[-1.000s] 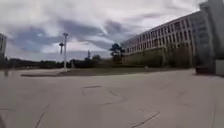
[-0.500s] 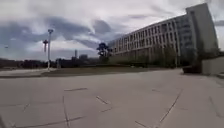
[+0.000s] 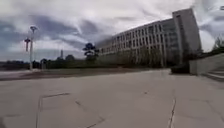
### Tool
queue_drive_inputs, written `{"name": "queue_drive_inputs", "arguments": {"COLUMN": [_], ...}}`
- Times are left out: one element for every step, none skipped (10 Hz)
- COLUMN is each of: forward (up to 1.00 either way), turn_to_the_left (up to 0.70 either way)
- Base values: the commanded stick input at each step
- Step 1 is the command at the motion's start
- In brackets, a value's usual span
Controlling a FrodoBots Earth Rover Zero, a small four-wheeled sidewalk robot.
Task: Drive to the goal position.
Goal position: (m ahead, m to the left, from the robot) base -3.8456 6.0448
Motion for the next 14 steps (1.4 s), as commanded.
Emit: {"name": "queue_drive_inputs", "arguments": {"forward": [1.00, 1.00, 1.00, 1.00, 1.00, 1.00, 1.00, 1.00, 1.00, 1.00, 1.00, 1.00, 1.00, 1.00], "turn_to_the_left": [-0.39, -0.30, 0.01, 0.01, 0.01, 0.01, 0.01, -0.07, -0.19, -0.30, -0.39, -0.39, -0.39, -0.39]}}
